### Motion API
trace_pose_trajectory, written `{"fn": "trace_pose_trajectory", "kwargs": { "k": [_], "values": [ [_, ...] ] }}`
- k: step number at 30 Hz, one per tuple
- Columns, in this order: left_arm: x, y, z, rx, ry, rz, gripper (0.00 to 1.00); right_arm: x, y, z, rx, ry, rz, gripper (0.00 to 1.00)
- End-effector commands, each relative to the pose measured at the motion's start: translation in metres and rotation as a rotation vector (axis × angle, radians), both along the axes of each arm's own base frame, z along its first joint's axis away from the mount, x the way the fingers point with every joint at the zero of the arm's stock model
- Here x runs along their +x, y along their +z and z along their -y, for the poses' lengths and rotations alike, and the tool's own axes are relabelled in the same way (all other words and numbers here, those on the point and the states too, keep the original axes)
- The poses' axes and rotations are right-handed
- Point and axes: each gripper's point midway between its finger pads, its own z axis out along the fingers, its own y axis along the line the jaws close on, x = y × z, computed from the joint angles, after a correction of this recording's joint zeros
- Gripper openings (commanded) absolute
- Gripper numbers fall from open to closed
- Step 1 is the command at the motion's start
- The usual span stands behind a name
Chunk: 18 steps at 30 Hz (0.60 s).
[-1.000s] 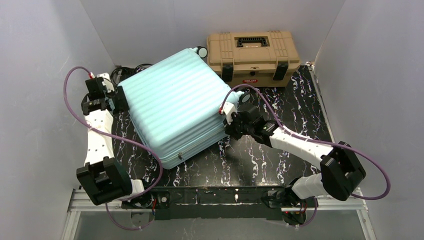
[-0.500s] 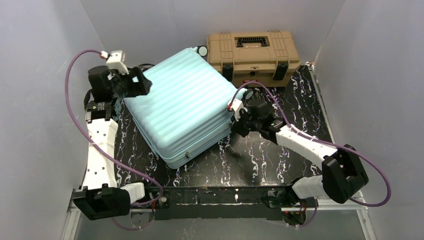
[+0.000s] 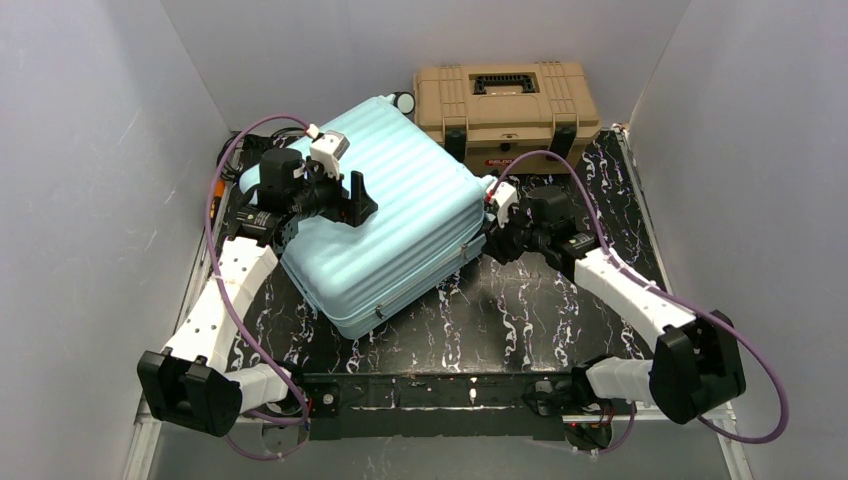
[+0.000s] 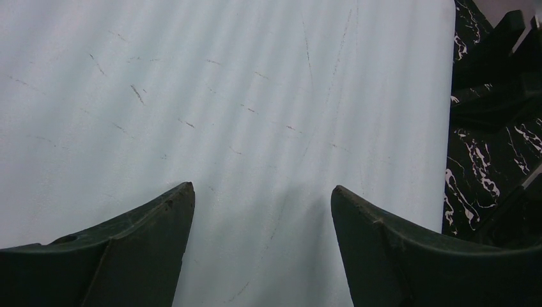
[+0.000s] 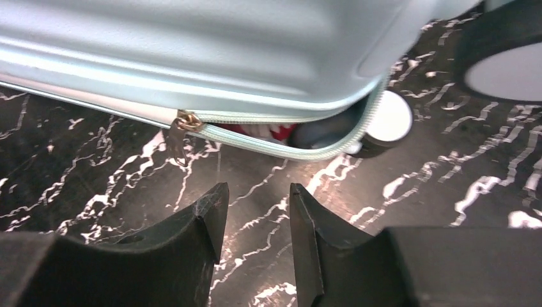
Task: Pack the luggage
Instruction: Zip the luggage at the center of the board.
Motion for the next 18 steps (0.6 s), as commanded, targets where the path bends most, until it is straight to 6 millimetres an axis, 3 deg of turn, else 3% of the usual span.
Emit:
{"fn": "trace_pose_trajectory", "kwargs": {
  "k": [1,8,14,15,18],
  "values": [
    [-0.001,0.001,-0.003,0.038,0.002,0.020,0.76,0.017,0.030,0.013,-0.083,-0.092,0.140,0.49],
    [0.002,0.006,-0.006,0.073,0.004,0.039,0.77,-0.012,0.024,-0.041,-0.164,0.066,0.241,0.52],
    [0.003,0.004,-0.013,0.109,0.029,0.054,0.78,-0.010,0.009,-0.047,-0.281,0.015,0.338,0.59],
    [0.004,0.004,-0.014,0.113,0.033,0.056,0.78,-0.013,0.001,-0.048,-0.302,0.015,0.341,0.65],
    [0.005,0.004,-0.016,0.124,0.043,0.057,0.78,-0.004,-0.008,-0.043,-0.381,-0.062,0.406,0.66]
  ]
}}
